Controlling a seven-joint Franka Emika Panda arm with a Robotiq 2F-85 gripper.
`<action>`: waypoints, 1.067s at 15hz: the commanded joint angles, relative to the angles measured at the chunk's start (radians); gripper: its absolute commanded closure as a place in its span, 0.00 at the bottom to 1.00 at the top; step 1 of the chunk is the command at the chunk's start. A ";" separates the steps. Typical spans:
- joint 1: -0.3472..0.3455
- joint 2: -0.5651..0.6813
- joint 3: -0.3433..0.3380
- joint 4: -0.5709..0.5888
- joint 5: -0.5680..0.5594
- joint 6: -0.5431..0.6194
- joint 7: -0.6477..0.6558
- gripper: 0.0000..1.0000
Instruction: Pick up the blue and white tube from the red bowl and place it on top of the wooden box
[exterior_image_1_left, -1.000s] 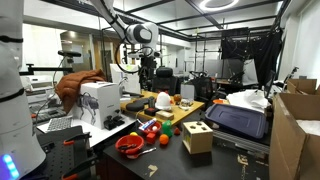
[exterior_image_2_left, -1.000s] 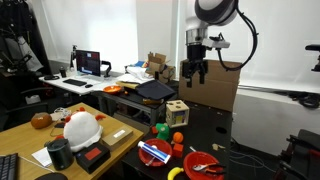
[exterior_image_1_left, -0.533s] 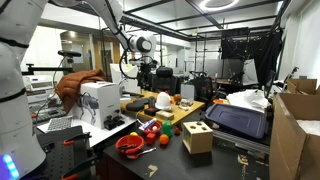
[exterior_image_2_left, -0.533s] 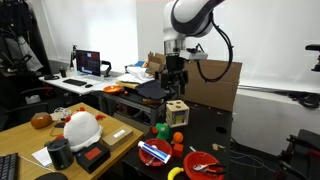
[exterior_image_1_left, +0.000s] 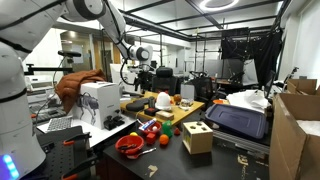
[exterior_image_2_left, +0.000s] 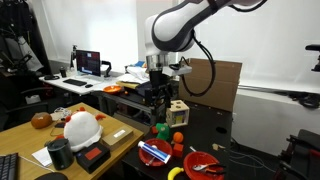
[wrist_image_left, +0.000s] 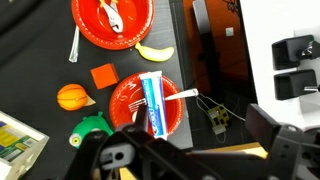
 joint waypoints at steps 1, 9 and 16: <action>0.028 0.070 0.000 0.076 -0.037 -0.005 -0.024 0.00; 0.033 0.263 -0.010 0.227 -0.105 -0.009 -0.139 0.00; 0.028 0.503 -0.019 0.472 -0.090 -0.014 -0.152 0.00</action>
